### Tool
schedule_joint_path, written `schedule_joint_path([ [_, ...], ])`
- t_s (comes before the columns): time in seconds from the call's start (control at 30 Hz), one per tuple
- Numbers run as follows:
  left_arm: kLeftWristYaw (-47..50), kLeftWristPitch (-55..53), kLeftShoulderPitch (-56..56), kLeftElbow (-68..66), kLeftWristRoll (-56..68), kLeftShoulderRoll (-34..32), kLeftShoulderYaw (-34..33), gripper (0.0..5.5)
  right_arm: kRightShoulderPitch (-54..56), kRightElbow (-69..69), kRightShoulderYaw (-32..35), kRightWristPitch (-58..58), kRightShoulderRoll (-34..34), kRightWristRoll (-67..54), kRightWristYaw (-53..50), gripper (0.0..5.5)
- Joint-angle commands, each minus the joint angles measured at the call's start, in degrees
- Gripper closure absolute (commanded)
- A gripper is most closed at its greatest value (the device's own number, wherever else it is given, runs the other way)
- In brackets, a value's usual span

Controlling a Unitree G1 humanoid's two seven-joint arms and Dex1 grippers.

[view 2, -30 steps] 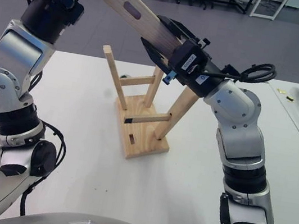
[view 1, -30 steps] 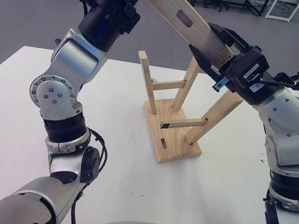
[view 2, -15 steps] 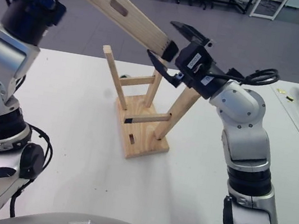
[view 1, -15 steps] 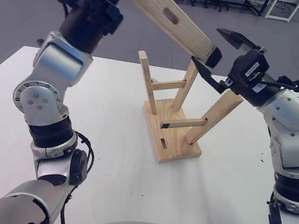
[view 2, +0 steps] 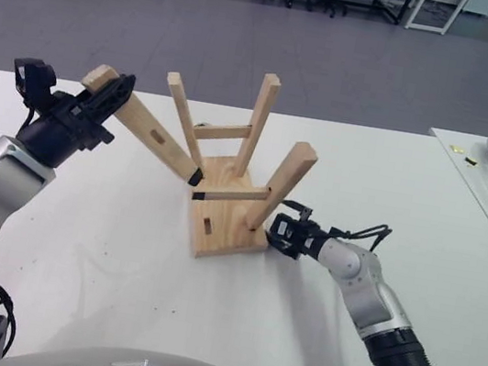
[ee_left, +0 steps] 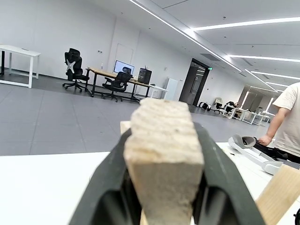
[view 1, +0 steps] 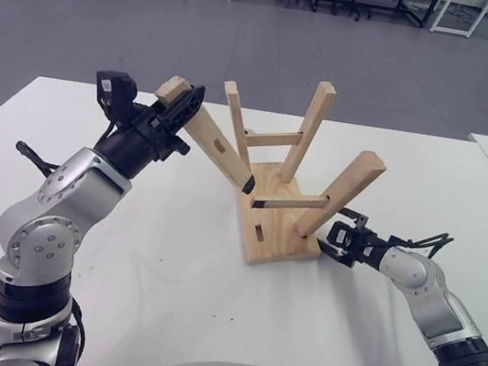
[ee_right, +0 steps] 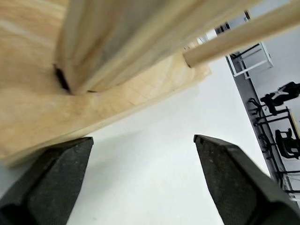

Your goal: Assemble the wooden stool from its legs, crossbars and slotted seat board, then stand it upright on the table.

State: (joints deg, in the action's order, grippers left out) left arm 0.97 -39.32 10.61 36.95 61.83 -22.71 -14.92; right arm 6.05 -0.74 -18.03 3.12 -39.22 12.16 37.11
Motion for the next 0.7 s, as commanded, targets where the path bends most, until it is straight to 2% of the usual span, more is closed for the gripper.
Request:
schedule_joint_path([
  [0.03,6.19,-1.08,-6.1,1.63,-1.69,0.2,-2.63,4.47,-3.42,-6.14,-1.43,-1.51,1.93,-2.78,3.21,1.48],
  [0.2,8.82,0.27,-8.58,-1.48,-2.78,0.37,-7.05,4.47,-4.72,-7.5,0.58,-3.17,1.9,-1.96,2.03,1.48],
  [0.37,14.11,-0.2,-9.18,-2.45,3.13,6.08,-7.18,4.47,-3.15,-5.36,0.76,-2.09,2.07,-0.4,1.69,1.48],
  [0.53,19.36,-1.11,-7.89,-2.9,9.94,6.1,-7.63,4.47,-3.35,-4.05,0.5,-1.09,2.03,1.17,0.85,1.48],
  [0.7,20.83,-2.65,-9.12,-2.48,10.86,4.67,-4.96,4.47,-3.36,-3.17,0.22,-0.59,2.59,1.91,0.48,1.48],
])
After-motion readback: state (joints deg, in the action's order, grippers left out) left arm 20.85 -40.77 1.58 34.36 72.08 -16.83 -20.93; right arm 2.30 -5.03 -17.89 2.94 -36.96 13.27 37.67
